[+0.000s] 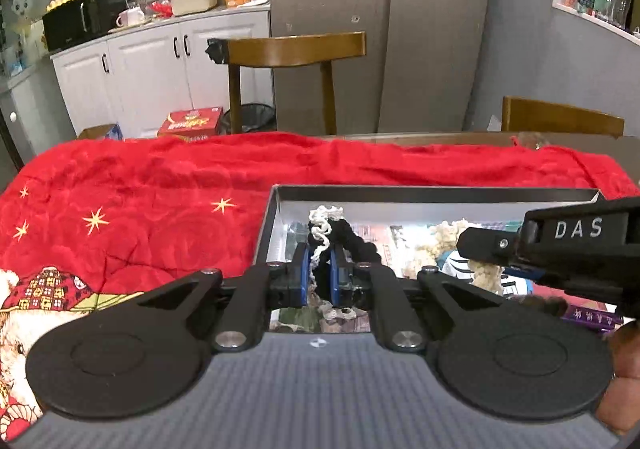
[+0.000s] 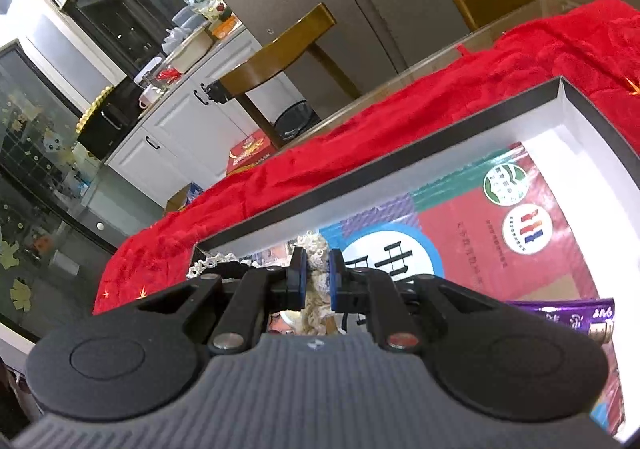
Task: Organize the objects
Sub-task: 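Lower both scrunchies into the box and open both grippers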
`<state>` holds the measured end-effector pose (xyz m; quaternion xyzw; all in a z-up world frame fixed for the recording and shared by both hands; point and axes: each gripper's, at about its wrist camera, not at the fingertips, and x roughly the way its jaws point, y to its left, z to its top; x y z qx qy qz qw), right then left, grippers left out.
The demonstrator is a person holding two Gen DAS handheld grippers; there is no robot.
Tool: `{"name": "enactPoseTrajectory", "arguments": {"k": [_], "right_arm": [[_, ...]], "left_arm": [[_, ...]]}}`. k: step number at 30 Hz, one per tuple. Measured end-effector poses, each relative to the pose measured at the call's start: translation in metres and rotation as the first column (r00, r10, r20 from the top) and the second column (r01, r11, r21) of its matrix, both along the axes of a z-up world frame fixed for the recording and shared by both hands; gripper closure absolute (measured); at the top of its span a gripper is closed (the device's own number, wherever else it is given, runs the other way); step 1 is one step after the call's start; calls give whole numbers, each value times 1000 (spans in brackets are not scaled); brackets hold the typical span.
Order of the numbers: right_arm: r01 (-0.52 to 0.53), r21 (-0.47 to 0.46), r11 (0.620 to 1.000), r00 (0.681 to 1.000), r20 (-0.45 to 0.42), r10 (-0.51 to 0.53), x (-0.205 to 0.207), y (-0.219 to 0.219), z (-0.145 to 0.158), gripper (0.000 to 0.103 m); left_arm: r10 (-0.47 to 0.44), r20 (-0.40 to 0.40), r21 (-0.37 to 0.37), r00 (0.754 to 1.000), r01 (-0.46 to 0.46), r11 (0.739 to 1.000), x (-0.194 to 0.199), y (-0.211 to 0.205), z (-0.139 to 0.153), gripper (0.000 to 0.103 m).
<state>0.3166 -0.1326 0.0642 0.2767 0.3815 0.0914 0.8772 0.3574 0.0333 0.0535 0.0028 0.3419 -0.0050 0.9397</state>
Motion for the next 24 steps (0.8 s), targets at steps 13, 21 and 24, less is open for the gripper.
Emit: {"name": "enactPoseTrajectory", "arguments": {"k": [13, 21, 24], "right_arm": [[10, 2, 1000, 1000, 5, -10, 1, 1, -7, 89], [8, -17, 1000, 1000, 0, -8, 2, 4, -6, 85], [10, -17, 1000, 1000, -3, -10, 3, 3, -6, 85]], "left_arm": [[3, -78, -21, 997, -5, 1000, 7, 2, -10, 89], [-6, -80, -9, 997, 5, 1000, 6, -3, -12, 89], [-2, -84, -9, 996, 1, 1000, 7, -3, -13, 89]]}}
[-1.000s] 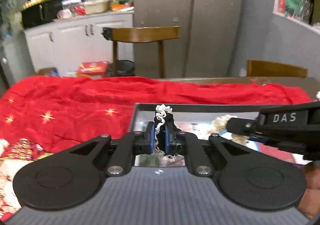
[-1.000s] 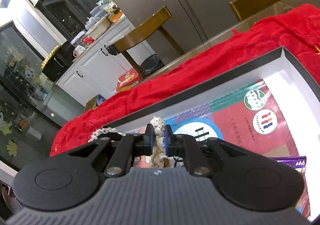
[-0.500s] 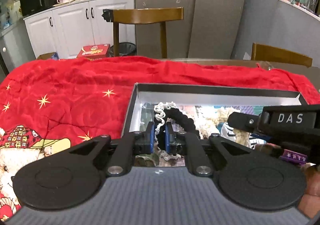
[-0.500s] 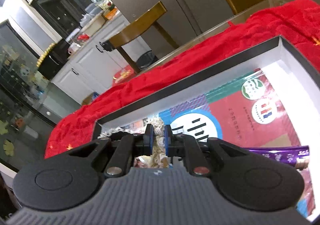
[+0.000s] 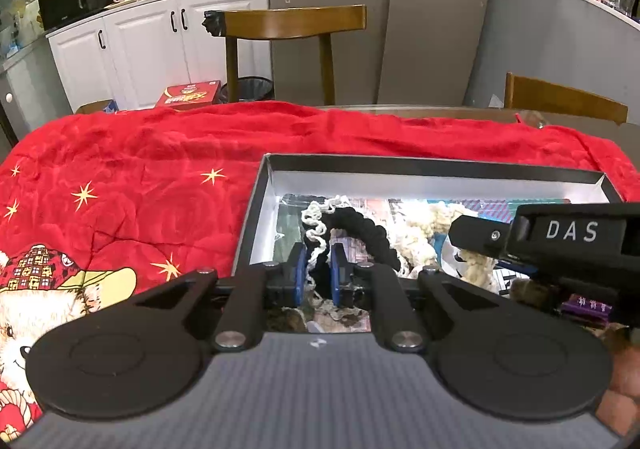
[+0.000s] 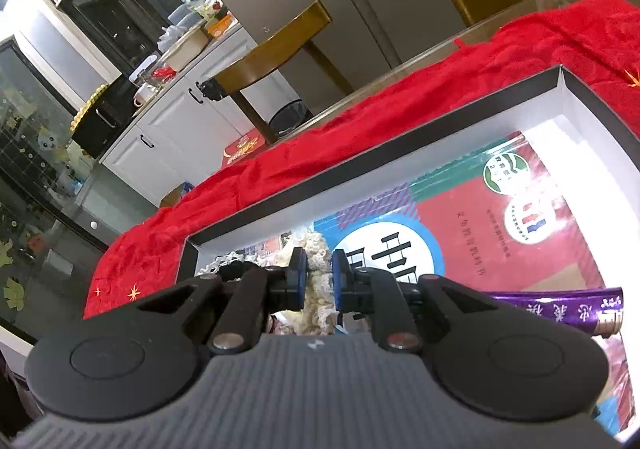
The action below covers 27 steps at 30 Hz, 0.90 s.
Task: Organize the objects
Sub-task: 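Lower both scrunchies into the box and open both grippers, then withdraw both grippers from the box and move toward the blue binder clips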
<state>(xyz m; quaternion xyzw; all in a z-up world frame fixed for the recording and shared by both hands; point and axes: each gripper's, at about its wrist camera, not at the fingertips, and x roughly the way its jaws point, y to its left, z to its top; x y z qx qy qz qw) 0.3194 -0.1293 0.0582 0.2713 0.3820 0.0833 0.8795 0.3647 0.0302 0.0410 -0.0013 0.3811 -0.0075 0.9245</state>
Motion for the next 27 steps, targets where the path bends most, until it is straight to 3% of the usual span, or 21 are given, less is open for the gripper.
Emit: {"name": "enactPoseTrajectory", "arguments": {"k": [4, 6, 8, 9, 10, 12, 17, 22, 27], "right_arm": [[3, 9, 1000, 1000, -6, -3, 2, -1, 0, 84], [-16, -3, 1000, 1000, -10, 15, 3, 0, 0, 78], [-24, 16, 1000, 1000, -5, 24, 3, -1, 1, 55], [-31, 26, 999, 1000, -1, 31, 3, -1, 2, 47], [-39, 32, 999, 999, 3, 39, 3, -1, 3, 43], [-49, 45, 998, 999, 15, 49, 3, -2, 6, 23], [-57, 93, 994, 998, 36, 53, 3, -7, 11, 14], [-88, 137, 987, 992, 106, 73, -5, -12, 27, 6], [-95, 90, 991, 976, 203, 75, -21, -10, 53, 2]], "left_arm": [[7, -10, -10, 1000, -7, 1000, 2, 1, -1, 89], [14, -17, -15, 1000, -14, 1000, 3, 2, -1, 83], [11, -19, -15, 1000, -11, 1000, 2, 2, -1, 74], [10, -20, -13, 1000, -11, 1000, 2, 1, -1, 70], [14, -20, -8, 1000, -14, 1000, 2, 1, -1, 59], [30, -13, -9, 999, -30, 1000, 0, 0, 1, 53], [39, 51, -39, 998, -37, 999, -10, 0, 13, 33], [50, 81, -81, 996, -43, 996, -15, 7, 29, 32], [67, 131, 24, 989, -71, 997, -21, 4, 45, 32]]}}
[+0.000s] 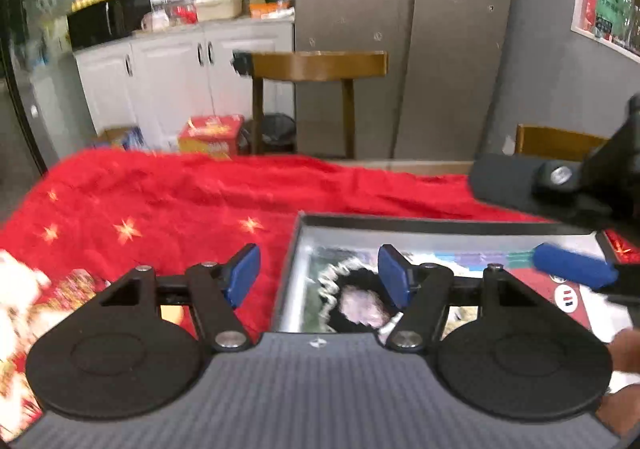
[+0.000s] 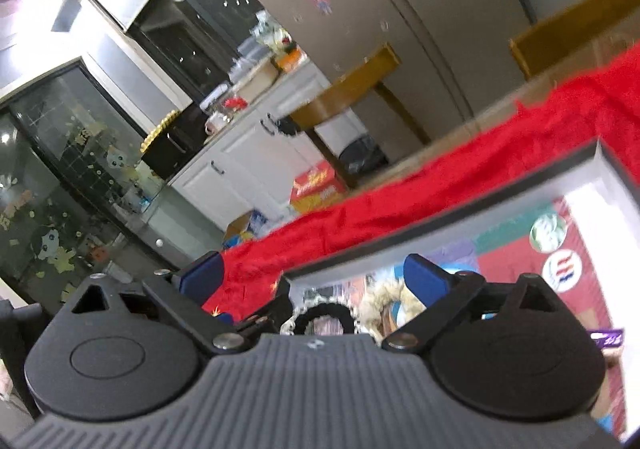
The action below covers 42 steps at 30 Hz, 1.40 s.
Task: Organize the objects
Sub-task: 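Withdraw both grippers from the box and move toward the blue binder clips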
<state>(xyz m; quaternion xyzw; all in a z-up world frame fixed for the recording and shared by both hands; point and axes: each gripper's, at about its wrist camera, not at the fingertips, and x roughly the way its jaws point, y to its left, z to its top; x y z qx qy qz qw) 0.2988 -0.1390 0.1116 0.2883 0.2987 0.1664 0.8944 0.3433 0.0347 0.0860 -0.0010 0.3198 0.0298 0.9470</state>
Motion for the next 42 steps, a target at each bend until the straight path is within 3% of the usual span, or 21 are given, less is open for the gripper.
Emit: {"name": "enactPoseTrajectory", "arguments": {"k": [7, 10, 14, 18, 24, 29, 31, 37, 42], "right_arm": [[33, -67, 997, 993, 112, -26, -31, 0, 46, 0], [68, -70, 995, 979, 196, -53, -56, -7, 74, 0], [108, -107, 988, 960, 269, -76, -90, -6, 103, 0], [199, -214, 956, 934, 336, -119, -135, 0, 122, 0], [289, -279, 916, 924, 331, -191, -195, -9, 139, 0], [300, -253, 920, 924, 316, -214, -232, -20, 136, 0], [315, -254, 915, 922, 312, -231, -245, -20, 129, 0], [269, -319, 909, 947, 260, -189, -258, -2, 91, 0], [226, -347, 910, 967, 193, -166, -259, 14, 50, 0]], "left_arm": [[-50, 67, -12, 997, 51, 999, -20, 4, 30, 33], [-109, 104, -30, 989, 112, 993, -35, 1, 49, 32], [-161, 179, -73, 970, 177, 982, -62, 1, 75, 32], [-195, 207, -140, 959, 227, 964, -90, 4, 100, 26], [-294, 291, -126, 911, 341, 932, -142, -2, 129, 25], [-335, 319, -202, 887, 409, 890, -178, 4, 141, 24], [-358, 323, -200, 876, 433, 879, -190, 6, 142, 24], [-391, 323, -59, 862, 431, 900, -225, 19, 118, 24], [-371, 274, -13, 887, 389, 921, -254, 37, 76, 24]]}}
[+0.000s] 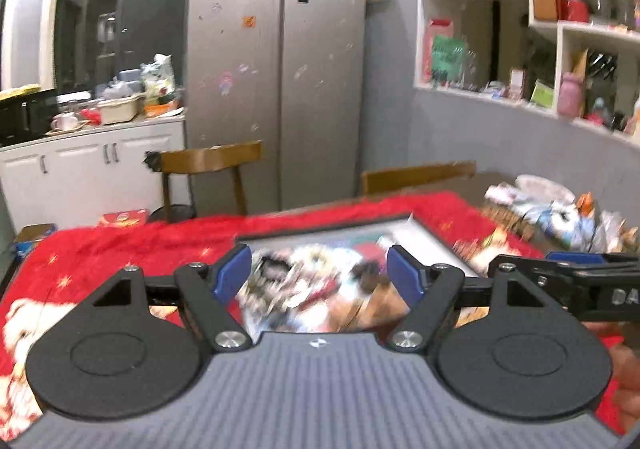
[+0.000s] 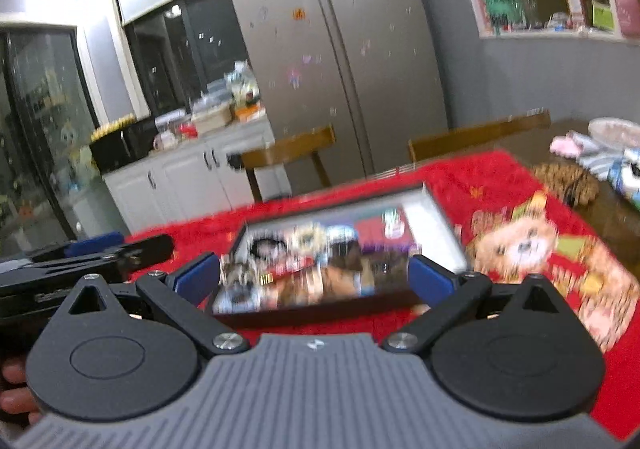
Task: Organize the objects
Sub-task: 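Withdraw both grippers from the box and move toward the blue binder clips, then grasp the dark blue binder clip with left gripper while right grasps the light blue clip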
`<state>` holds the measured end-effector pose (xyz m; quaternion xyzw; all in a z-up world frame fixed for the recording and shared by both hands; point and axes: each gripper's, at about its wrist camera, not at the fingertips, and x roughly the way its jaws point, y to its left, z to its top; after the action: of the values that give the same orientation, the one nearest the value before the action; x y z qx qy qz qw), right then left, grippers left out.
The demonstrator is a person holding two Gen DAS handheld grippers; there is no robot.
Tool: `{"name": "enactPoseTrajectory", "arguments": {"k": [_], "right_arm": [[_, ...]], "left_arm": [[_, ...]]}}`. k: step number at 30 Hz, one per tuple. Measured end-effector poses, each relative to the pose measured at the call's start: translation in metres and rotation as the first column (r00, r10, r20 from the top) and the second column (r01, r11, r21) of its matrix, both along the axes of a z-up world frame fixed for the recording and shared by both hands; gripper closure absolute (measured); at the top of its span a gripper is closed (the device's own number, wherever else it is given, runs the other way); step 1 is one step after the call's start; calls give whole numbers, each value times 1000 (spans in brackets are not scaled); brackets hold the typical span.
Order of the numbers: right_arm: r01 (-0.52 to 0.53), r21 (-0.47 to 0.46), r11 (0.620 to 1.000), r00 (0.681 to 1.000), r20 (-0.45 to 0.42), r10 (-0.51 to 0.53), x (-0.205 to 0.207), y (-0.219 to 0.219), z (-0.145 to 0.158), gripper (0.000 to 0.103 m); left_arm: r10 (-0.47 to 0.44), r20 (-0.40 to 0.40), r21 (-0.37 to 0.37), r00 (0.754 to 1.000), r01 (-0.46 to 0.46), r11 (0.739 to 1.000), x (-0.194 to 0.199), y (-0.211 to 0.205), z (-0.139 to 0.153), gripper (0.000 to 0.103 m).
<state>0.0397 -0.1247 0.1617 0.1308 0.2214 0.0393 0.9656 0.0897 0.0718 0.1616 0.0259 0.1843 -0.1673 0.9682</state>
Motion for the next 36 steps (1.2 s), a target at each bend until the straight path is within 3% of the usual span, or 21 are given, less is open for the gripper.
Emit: {"name": "enactPoseTrajectory", "arguments": {"k": [4, 7, 12, 18, 22, 28, 29, 32, 36], "right_arm": [[57, 15, 998, 998, 13, -57, -4, 3, -29, 2], [111, 47, 993, 991, 76, -114, -8, 2, -48, 3], [89, -18, 996, 996, 27, -89, 1, 11, -71, 8], [12, 47, 999, 994, -107, -7, 15, 20, -104, 14], [-2, 22, 1000, 991, -137, 5, 19, 27, -117, 21], [-30, 29, 999, 988, -154, 34, 19, 29, -126, 25], [-30, 23, 999, 988, -154, 33, 19, 30, -126, 30], [-30, 6, 1000, 988, -150, 31, 20, 31, -124, 34], [-33, -9, 999, 988, -150, 31, 23, 35, -123, 47]], "left_arm": [[-17, 66, 39, 998, 14, 999, -24, 5, -33, 24], [-51, 78, 57, 996, 47, 997, -25, 3, -58, 24], [-65, -5, 111, 998, 65, 992, -3, -11, -94, 24], [-25, -107, 122, 994, 38, 992, 26, -5, -125, 25], [-10, -163, 128, 987, 31, 991, 39, -1, -141, 26], [28, -221, 130, 975, 1, 991, 56, 2, -152, 46], [42, -236, 131, 971, -11, 991, 60, 3, -154, 50], [57, -258, 91, 965, -34, 995, 67, 9, -155, 53], [72, -235, 117, 969, -45, 992, 69, 6, -157, 63]]}}
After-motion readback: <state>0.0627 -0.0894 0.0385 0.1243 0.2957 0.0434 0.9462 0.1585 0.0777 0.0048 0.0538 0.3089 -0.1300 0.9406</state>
